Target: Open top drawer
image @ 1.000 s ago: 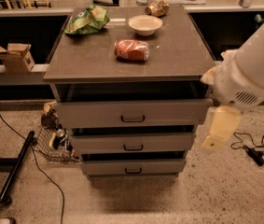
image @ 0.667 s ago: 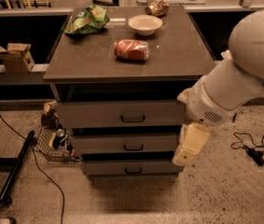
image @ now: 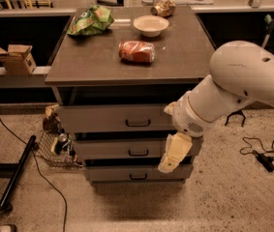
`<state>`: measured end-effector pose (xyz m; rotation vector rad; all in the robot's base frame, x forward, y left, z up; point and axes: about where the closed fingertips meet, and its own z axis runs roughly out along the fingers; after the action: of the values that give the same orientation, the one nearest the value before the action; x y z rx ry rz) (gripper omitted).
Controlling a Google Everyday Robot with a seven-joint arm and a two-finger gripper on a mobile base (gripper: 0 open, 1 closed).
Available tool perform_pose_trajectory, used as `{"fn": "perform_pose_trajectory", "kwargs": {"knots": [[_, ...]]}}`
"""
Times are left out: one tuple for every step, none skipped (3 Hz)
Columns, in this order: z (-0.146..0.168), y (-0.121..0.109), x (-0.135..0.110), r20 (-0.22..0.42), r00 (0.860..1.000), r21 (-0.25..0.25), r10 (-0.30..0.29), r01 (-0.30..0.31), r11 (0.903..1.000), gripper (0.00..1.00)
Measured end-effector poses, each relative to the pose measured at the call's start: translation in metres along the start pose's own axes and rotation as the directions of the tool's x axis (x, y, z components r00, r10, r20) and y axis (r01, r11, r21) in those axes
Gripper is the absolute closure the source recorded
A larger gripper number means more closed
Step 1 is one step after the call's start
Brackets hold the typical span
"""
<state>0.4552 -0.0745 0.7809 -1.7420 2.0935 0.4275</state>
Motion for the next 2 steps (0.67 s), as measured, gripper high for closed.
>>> {"fn": "perform_pose_trajectory", "kwargs": {"knots": [[0.016, -0.02, 0.005, -0.033, 0.999, 0.009, -0.029, 0.029, 0.9995, 0.0], [0.04, -0.065, 0.016, -0.111, 0.99, 0.039, -0.084, 0.088, 0.9953, 0.0]]}}
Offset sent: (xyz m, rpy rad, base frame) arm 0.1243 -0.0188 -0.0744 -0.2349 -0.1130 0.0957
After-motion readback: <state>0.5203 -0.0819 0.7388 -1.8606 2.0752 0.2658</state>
